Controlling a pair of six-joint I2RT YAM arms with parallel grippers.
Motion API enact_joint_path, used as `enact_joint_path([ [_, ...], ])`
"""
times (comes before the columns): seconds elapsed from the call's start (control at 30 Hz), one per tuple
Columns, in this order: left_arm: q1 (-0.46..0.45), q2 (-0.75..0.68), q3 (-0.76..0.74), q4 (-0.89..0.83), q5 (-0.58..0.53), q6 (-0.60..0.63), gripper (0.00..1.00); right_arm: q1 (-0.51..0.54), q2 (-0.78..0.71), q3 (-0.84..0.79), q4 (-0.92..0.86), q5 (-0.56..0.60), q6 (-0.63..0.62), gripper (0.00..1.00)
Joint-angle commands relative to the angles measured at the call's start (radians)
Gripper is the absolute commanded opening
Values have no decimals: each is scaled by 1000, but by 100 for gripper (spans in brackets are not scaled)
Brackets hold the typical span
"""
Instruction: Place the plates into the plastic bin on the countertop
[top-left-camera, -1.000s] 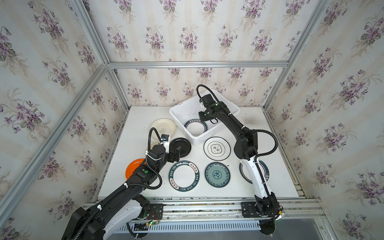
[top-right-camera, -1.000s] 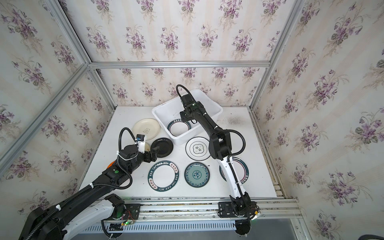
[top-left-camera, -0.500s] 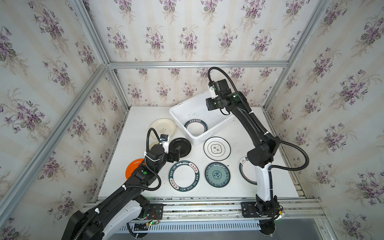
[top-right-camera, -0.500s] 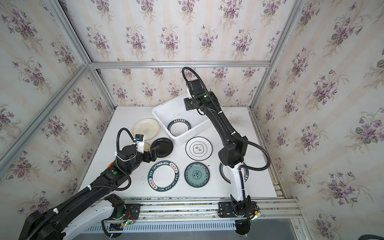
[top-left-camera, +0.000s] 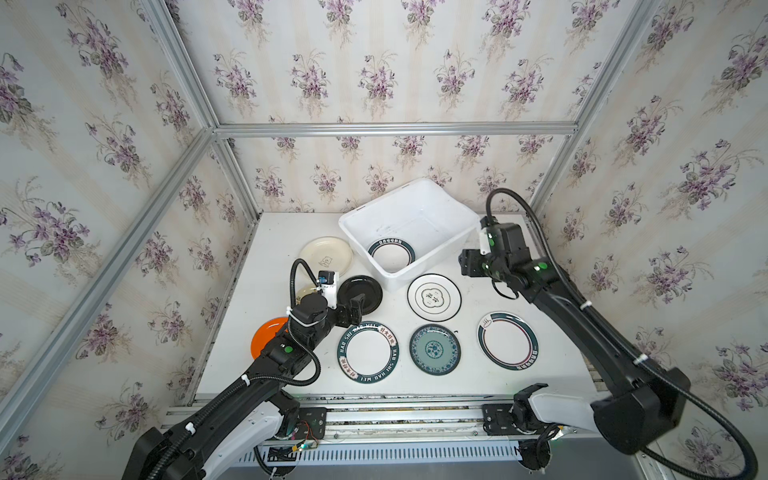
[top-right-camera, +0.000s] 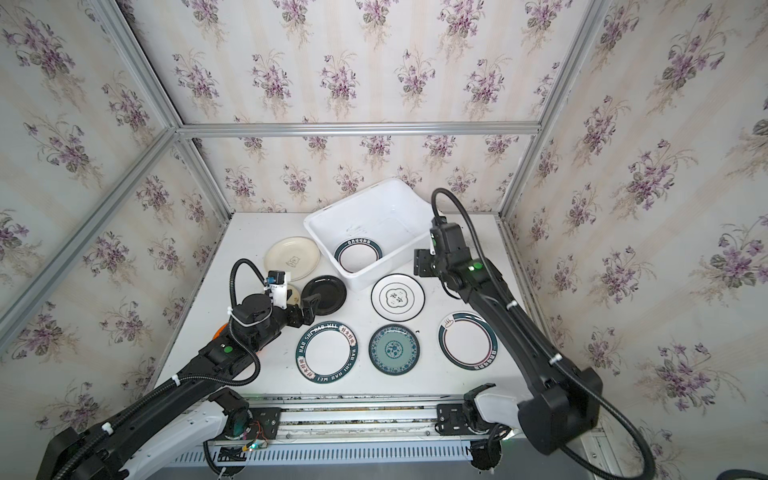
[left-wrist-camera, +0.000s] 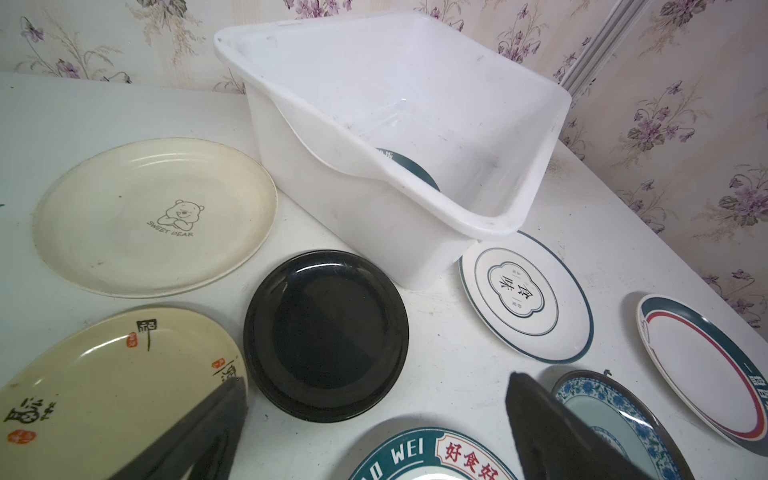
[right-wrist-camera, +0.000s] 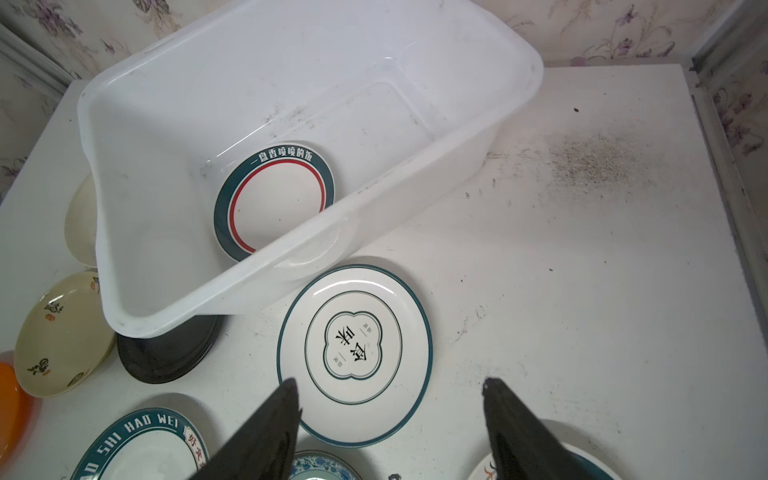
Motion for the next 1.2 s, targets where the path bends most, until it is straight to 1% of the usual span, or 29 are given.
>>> enact_joint_path([
  [0.0, -30, 19, 22, 19, 4, -25, 99, -59, -132, -134, 36, -21, 110, 77],
  [0.1, -64, 34, 38, 19, 8, -23, 99, -139, -260, -248, -9, -53, 147, 79],
  [0.27, -115, 77, 47, 56, 9, -23, 99, -256, -391, -353, -117, -88, 162, 80],
  [0.33, -143, 105, 58, 70, 21, -22, 99, -294, -435, -414, -119, -130, 192, 81],
  [0.4, -176, 139, 72, 86, 36, -10, 99, -318, -464, -472, -91, -199, 220, 82],
  [0.5, -240, 173, 94, 114, 47, 19, 99, -326, -485, -523, -95, -201, 253, 82],
  [0.63, -320, 205, 123, 119, 18, 75, 99, -330, -498, -546, -161, -126, 256, 83],
  [0.7, -341, 215, 133, 117, 11, 96, 99, -339, -504, -552, -196, -94, 255, 83],
  [0.87, -356, 242, 156, 97, 9, 113, 99, -357, -497, -562, -198, -87, 279, 91],
  [0.97, -358, 249, 163, 89, 10, 116, 99, -372, -467, -579, -190, -94, 289, 92],
  [1.03, -358, 251, 163, 90, 9, 116, 99, -380, -452, -599, -183, -111, 310, 93],
  [1.17, -358, 258, 170, 76, 5, 120, 99, -382, -470, -642, -172, -125, 374, 99],
])
